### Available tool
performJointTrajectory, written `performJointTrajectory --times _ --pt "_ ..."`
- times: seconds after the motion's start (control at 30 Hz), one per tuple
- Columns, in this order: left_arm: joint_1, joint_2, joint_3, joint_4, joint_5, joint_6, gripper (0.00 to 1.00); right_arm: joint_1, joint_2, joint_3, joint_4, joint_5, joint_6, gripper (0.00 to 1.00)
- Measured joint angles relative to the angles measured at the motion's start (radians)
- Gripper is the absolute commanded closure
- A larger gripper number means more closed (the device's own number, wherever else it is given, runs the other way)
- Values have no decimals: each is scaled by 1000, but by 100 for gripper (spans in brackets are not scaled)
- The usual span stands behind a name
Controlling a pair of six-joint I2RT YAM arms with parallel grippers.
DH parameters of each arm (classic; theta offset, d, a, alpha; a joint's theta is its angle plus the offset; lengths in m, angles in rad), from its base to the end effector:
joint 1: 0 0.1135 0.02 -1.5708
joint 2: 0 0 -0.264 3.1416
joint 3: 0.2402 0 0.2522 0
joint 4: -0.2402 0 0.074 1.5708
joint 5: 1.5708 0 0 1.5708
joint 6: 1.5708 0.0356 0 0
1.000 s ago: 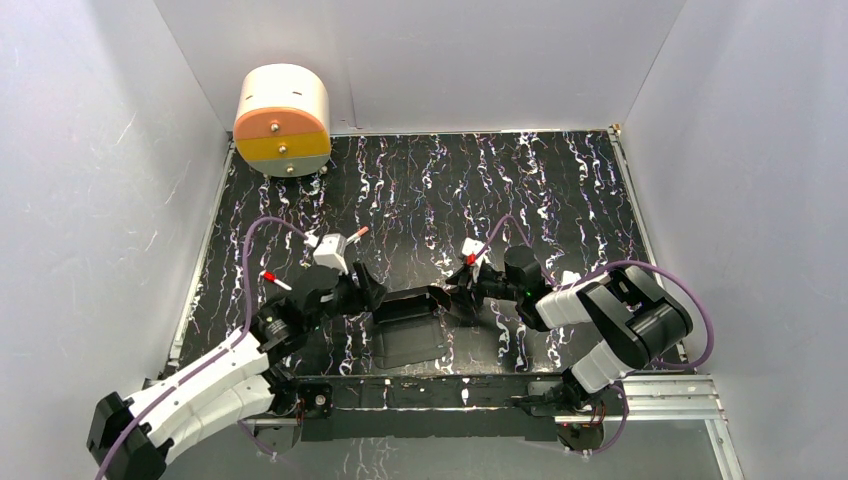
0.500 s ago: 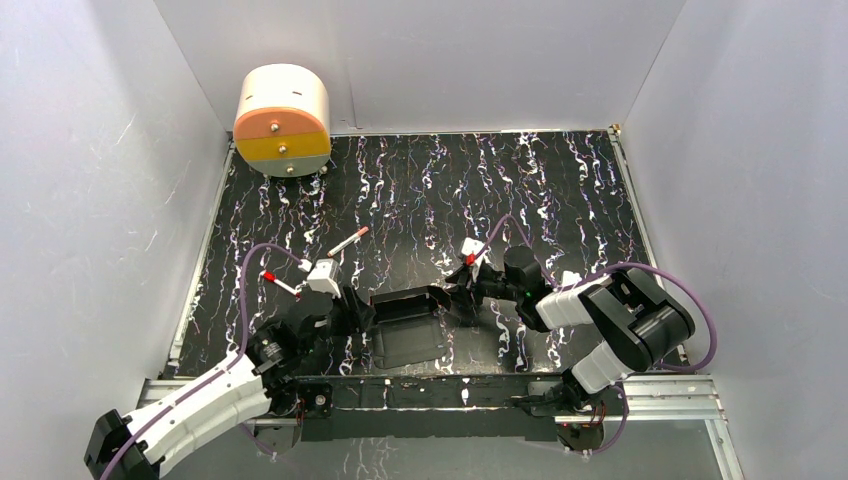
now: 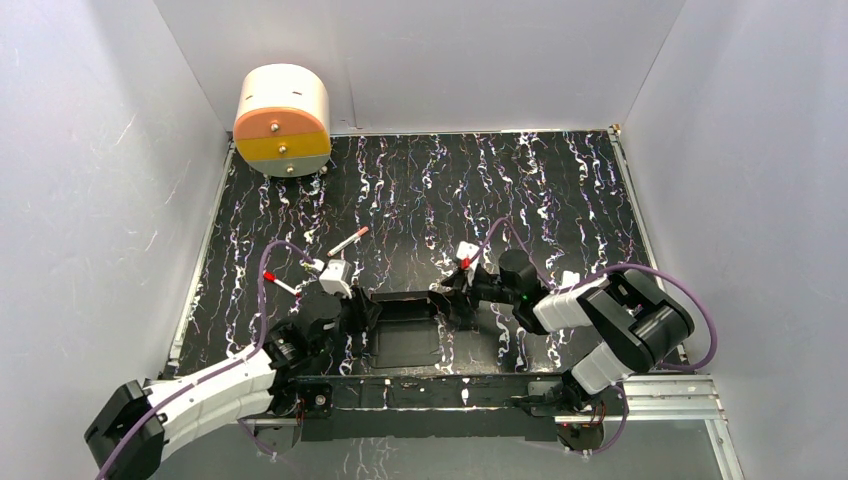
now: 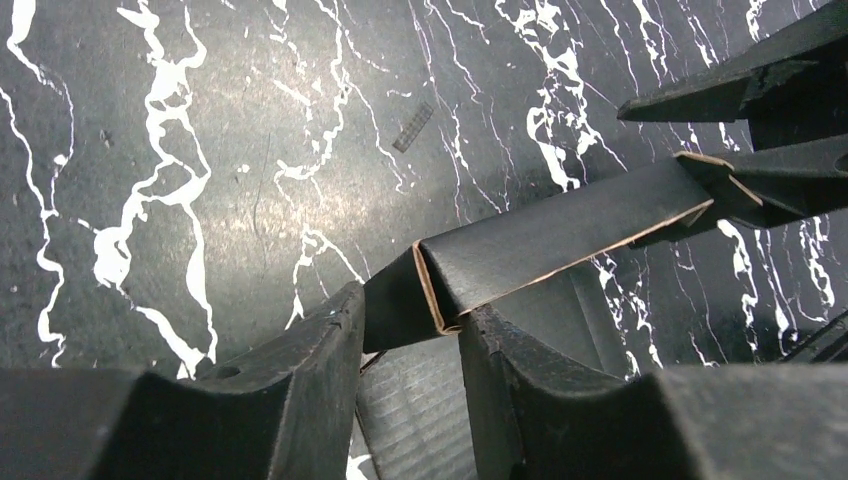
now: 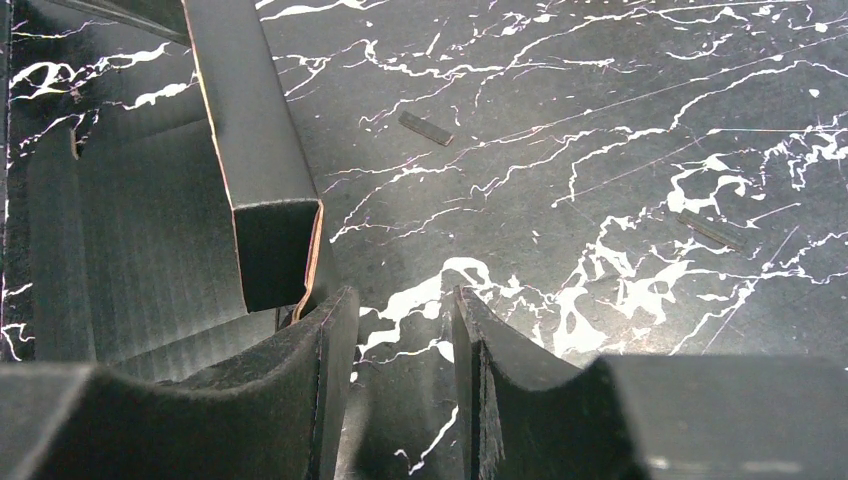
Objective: Fold the paper box
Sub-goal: Fold the paper box at the center of the board.
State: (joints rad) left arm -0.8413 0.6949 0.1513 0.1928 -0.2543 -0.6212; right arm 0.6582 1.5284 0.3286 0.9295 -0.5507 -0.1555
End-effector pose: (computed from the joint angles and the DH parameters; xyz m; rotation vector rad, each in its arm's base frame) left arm 0.1131 -0.1131 0.1699 0.0415 1.9802 -0.7331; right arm 0.1896 0.1702 0.1429 -1.0936 1.5367 0.8534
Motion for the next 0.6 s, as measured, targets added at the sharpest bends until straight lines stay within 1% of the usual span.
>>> performJointTrajectory --times 0.13,0.37,0.6 --pt "-16 77 -4 100 -34 28 74 17 -11 -20 1 21 6 52" --pt "-35 134 -10 207 -106 69 84 40 -57 -79 18 97 41 50" --pt "-40 196 -10 280 -156 119 87 53 -121 -129 32 146 68 49"
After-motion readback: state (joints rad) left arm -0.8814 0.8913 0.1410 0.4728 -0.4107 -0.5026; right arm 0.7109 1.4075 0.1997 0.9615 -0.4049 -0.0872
